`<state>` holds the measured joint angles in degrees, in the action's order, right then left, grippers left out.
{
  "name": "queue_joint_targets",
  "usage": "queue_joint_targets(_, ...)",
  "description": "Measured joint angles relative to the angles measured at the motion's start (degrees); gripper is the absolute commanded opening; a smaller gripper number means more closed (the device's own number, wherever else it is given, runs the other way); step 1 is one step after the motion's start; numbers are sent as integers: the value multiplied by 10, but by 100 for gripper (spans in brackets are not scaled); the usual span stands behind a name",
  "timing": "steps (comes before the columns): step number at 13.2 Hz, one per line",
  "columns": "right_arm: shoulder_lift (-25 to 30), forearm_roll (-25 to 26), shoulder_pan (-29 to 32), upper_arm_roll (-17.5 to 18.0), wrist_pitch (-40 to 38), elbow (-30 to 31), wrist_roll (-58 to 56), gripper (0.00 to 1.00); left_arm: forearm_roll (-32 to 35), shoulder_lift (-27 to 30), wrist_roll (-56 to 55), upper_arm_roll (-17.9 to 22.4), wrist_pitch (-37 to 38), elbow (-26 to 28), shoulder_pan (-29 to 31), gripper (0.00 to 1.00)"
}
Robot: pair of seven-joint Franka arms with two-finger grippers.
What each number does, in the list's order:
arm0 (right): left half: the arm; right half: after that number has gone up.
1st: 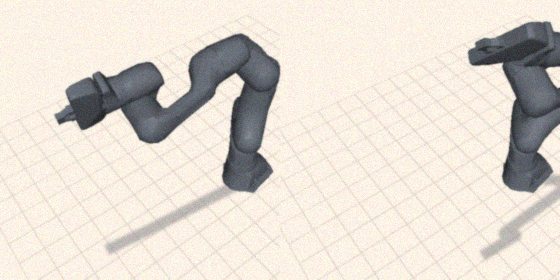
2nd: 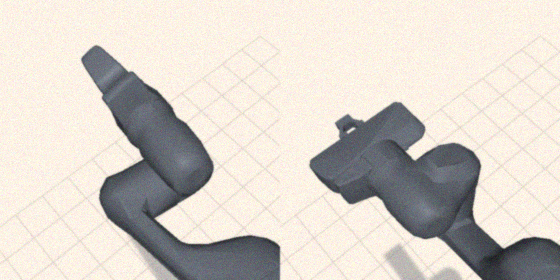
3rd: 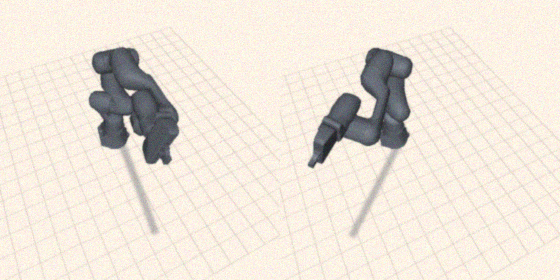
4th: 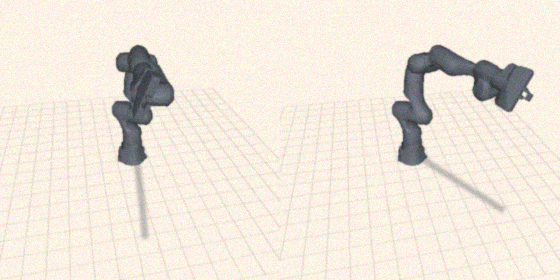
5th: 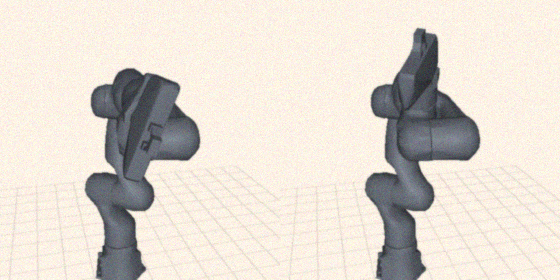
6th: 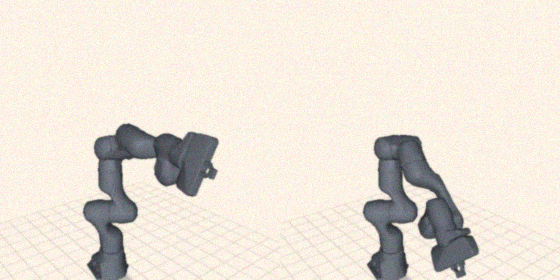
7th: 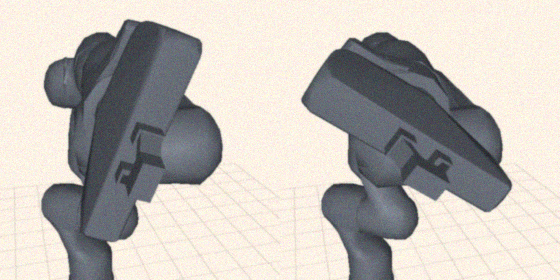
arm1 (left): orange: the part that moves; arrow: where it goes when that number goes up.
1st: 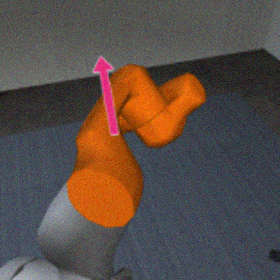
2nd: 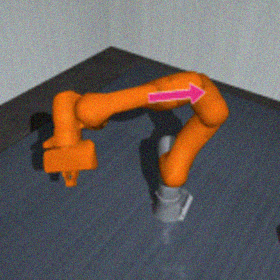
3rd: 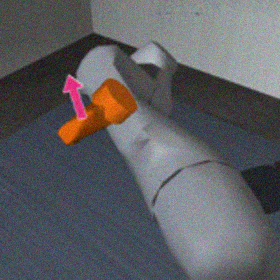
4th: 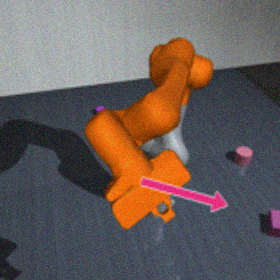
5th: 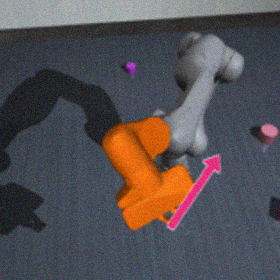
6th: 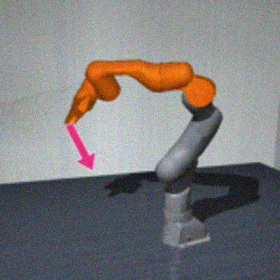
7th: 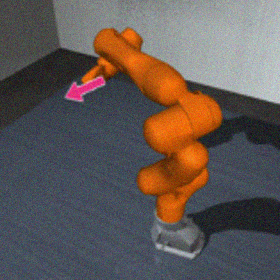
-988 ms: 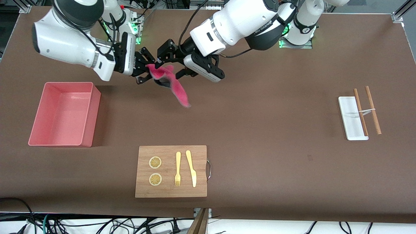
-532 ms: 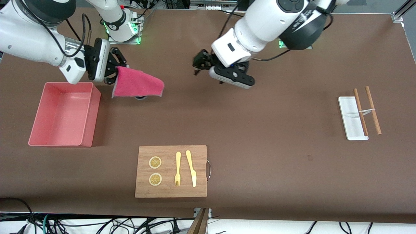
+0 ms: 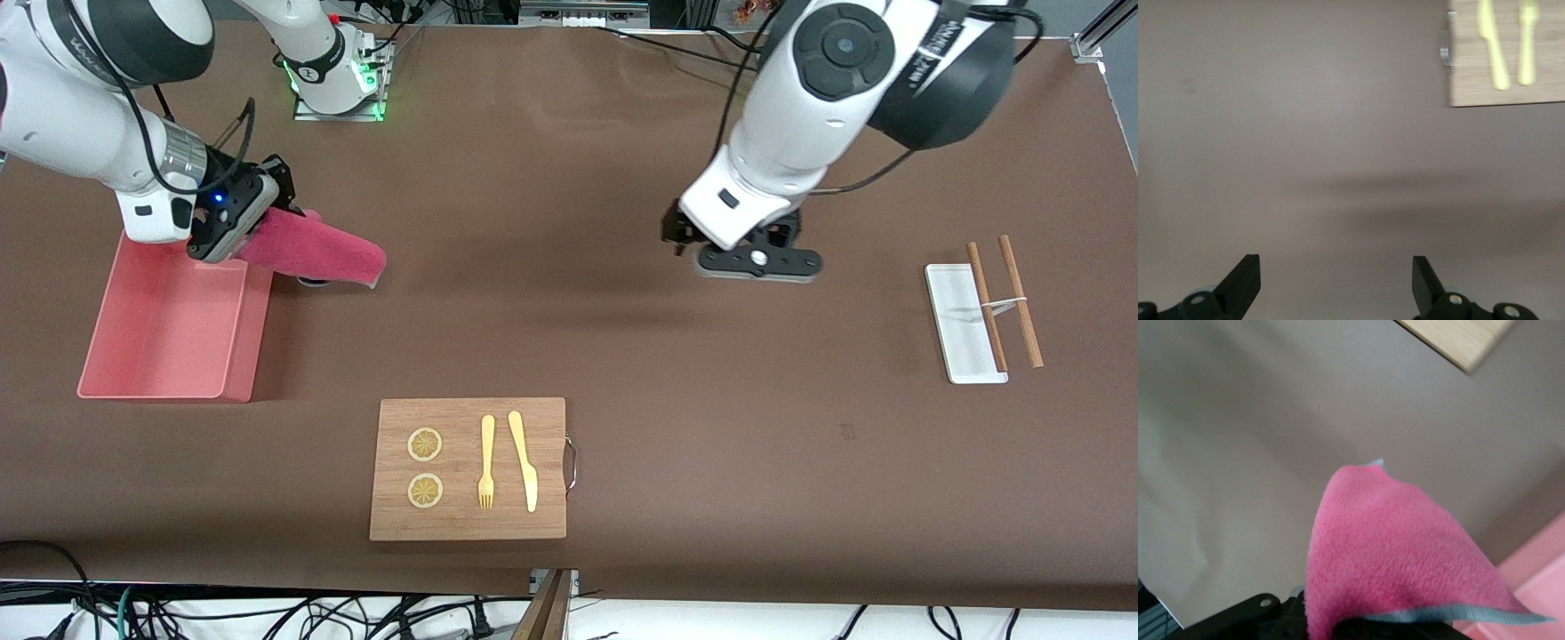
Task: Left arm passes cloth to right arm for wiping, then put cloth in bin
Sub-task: 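Lower the cloth with the right gripper while the left gripper withdraws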
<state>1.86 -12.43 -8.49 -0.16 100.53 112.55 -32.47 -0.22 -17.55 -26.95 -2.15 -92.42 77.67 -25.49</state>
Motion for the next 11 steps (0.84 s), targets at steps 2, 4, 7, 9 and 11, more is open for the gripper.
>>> queue_joint_targets(2,-14,44,0,8,5,0,109,0,4,14,71,1,18,0,37,100)
queue_joint_targets(4,-29,73,-2,16,19,0,191,0,5,36,171,2,29,6,87,100)
queue_joint_targets(7,-65,92,-1,17,60,4,256,0,15,87,275,0,33,55,179,100)
queue_joint_targets(9,-95,112,-1,16,96,7,297,0,29,119,289,-6,33,82,217,100)
queue_joint_targets(11,-131,135,0,16,139,11,333,0,29,153,293,-9,31,116,234,100)
